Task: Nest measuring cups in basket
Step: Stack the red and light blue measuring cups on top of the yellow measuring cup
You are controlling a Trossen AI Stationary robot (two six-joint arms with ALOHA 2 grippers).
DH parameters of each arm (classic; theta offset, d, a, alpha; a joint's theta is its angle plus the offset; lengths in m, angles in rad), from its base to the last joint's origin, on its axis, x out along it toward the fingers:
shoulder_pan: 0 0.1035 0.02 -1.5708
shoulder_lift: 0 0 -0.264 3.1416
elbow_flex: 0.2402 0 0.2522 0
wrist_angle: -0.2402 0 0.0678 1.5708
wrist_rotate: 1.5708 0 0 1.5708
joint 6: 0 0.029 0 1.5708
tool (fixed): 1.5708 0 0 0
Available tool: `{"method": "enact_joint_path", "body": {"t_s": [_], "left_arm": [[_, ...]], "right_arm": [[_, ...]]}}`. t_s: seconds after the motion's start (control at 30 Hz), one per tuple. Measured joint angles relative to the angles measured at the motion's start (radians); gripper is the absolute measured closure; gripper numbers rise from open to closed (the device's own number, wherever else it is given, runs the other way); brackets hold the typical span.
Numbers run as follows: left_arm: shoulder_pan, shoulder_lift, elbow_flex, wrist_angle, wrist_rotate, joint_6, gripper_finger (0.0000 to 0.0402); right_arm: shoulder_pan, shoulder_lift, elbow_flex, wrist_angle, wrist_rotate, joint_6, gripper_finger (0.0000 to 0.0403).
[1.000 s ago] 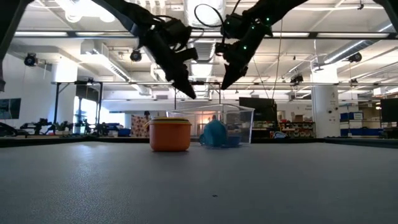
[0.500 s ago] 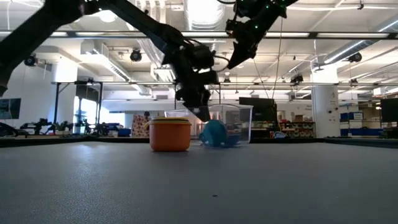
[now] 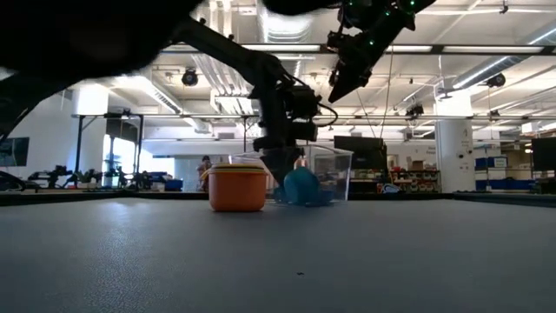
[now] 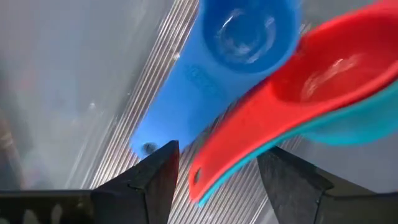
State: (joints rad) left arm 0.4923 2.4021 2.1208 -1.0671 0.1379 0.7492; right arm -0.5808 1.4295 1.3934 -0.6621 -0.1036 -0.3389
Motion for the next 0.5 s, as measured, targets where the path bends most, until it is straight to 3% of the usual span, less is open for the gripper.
{"method": "enact_joint_path", "body": {"t_s": [0.23,0.5], "left_arm": [[0.0,0.074,0.113,-0.068,-0.024,-0.036,0.0229],[0.002,0.089,0.187,-0.105,-0.025,-0.077,0.0378]], "right_arm": [[0.0,-0.028,-0.028,0.01,0.001,-0.012,0.0394],[0.0,-0.051,-0.028,0.017,0.001,-0.012,0.0394]]}}
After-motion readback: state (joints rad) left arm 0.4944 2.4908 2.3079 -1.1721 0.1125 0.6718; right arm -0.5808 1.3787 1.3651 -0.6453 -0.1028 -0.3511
